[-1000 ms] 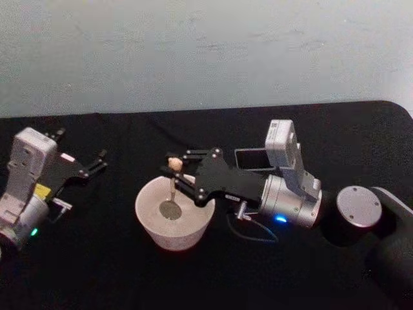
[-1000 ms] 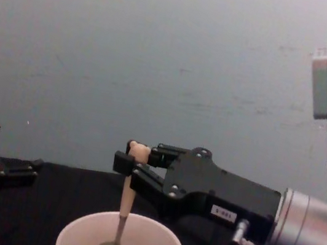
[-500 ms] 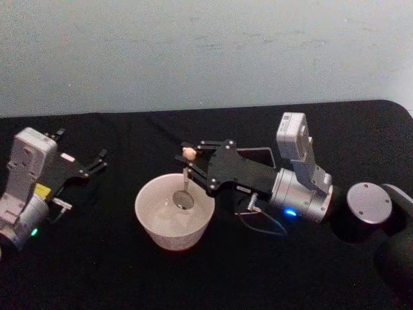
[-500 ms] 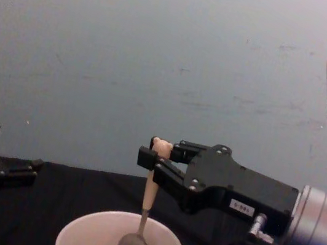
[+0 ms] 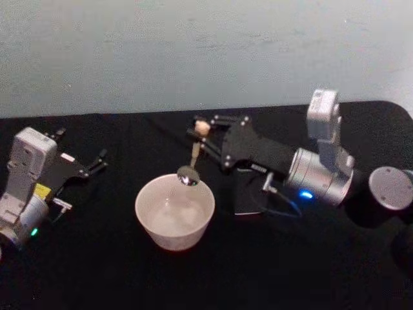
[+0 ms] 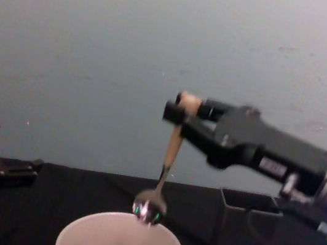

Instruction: Pick up the stirring spoon with one hand, stir inside the cup, then place it back in its original position.

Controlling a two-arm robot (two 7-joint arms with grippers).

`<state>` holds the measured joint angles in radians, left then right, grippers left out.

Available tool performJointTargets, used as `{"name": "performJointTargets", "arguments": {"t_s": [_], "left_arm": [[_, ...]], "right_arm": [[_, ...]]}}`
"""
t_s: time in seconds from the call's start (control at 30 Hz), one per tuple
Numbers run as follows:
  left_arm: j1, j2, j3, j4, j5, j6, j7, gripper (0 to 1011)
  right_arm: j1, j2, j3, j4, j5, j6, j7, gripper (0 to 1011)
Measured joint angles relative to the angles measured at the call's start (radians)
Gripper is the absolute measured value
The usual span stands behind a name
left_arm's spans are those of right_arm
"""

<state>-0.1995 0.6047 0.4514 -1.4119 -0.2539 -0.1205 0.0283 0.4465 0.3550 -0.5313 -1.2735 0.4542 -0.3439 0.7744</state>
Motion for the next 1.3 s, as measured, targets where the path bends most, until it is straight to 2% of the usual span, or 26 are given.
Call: {"name": "performJointTargets", "arguments": {"t_s": [0.37,0.67,0.97,1.3], "left_arm": [[0.0,0.0,0.0,0.0,0.0,0.0,0.0,1001],[0.0,0.0,0.0,0.0,0.0,0.0,0.0,1002],[0.0,0.0,0.0,0.0,0.0,0.0,0.0,1001],[0.0,0.0,0.0,0.0,0.0,0.0,0.0,1001]], "right_arm": [[0.008,0.063,0.049,-0.075,0.075,-0.008,0.044,214],[-0.002,0.121,0.08,-0.109,0.104,-0.007,0.057,214],[-0.05,0.178,0.124,-0.17,0.119,0.029,0.009,214],[-0.093,0.21,0.148,-0.219,0.119,0.071,-0.029,214]]}}
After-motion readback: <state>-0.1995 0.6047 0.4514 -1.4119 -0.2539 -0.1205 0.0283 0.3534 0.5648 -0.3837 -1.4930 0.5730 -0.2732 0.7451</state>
